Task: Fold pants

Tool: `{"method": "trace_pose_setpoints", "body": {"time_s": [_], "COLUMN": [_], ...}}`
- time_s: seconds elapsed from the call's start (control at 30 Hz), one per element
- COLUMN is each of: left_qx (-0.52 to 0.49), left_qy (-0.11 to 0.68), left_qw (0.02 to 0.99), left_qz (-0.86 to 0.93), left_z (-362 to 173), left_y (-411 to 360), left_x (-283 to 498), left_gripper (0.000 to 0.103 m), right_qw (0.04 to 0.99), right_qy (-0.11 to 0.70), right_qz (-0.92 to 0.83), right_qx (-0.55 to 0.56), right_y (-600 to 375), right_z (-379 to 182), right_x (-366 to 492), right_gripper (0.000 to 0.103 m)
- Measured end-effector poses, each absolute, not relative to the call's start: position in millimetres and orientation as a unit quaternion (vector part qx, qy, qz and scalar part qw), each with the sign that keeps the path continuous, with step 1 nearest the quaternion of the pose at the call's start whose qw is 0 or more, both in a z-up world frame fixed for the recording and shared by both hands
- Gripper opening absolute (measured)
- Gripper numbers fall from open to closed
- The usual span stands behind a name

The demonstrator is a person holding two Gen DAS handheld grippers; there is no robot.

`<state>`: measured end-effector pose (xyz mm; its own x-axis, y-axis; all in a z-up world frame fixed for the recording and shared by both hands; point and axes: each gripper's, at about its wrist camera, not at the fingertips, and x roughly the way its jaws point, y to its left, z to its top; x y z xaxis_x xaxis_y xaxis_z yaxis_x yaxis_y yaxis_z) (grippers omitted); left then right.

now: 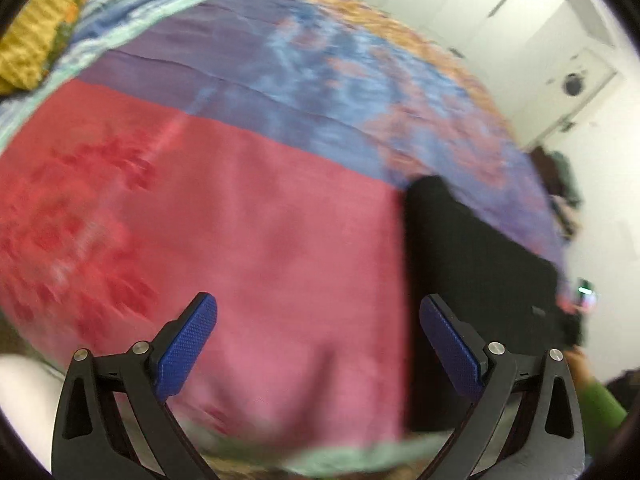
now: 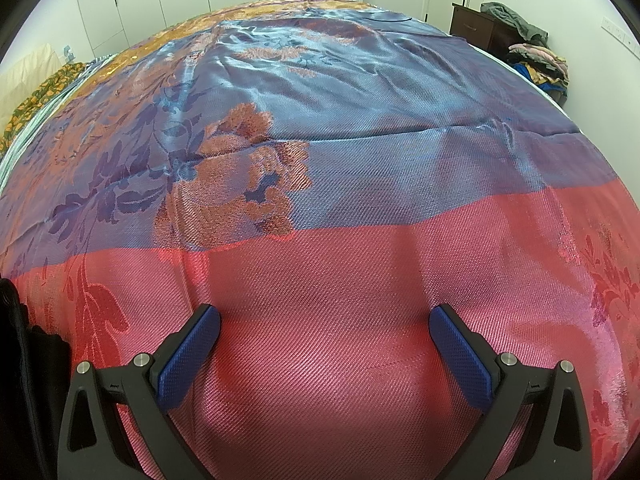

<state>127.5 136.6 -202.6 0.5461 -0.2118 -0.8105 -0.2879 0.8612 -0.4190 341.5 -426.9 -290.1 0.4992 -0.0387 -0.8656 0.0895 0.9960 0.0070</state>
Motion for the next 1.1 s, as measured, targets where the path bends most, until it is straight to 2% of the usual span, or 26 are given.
{"method": "trace_pose_setpoints", "body": {"time_s": [0.27,0.37,0.47,0.6,0.63,0.77,0.87,0.93,1.03,1.07,1.1], "left_qx": [-0.256,-0.282,-0.316,-0.320,-0.314,-0.282,-0.281,-0.290,-0.301,-0.298,-0.287], "left_qy": [0.517,0.516,0.532,0.557,0.562,0.577,0.581,0.584,0.594,0.592,0.592], "left_qw": [0.815,0.804,0.778,0.754,0.752,0.750,0.744,0.738,0.729,0.731,0.736], "left_qz": [-0.050,-0.083,-0.109,-0.137,-0.141,-0.158,-0.172,-0.172,-0.161,-0.161,-0.163], "left_z": [-210.2,-213.1,-225.8,-240.9,-242.2,-241.4,-242.2,-246.9,-259.1,-257.7,-253.5], "left_y": [92.0,89.3,84.4,68.2,64.5,47.6,42.4,41.0,38.2,37.0,34.6], "left_x": [151.7,165.0,180.6,198.0,199.0,202.2,207.3,210.3,215.2,215.0,214.0], "left_gripper": [0.101,0.101,0.101,0.100,0.100,0.099,0.095,0.095,0.094,0.075,0.063], "right_qw": [0.846,0.821,0.735,0.690,0.683,0.645,0.619,0.621,0.614,0.614,0.612], "right_qy": [0.528,0.524,0.555,0.623,0.634,0.631,0.629,0.651,0.658,0.655,0.652], "right_qz": [-0.013,0.123,0.285,0.284,0.276,0.306,0.326,0.306,0.303,0.308,0.319], "right_qx": [0.070,0.190,0.265,0.235,0.235,0.304,0.339,0.312,0.313,0.315,0.315], "right_y": [-433.0,-425.1,-392.0,-361.7,-360.8,-360.2,-357.9,-355.8,-346.6,-342.7,-335.5], "right_z": [-273.1,-239.7,-226.4,-248.1,-255.9,-276.9,-284.8,-292.3,-300.1,-299.4,-297.0], "right_x": [348.0,322.9,298.9,285.2,285.4,286.9,290.8,293.7,297.6,298.1,297.8], "right_gripper": [0.102,0.101,0.098,0.088,0.082,0.071,0.070,0.065,0.065,0.065,0.063]}}
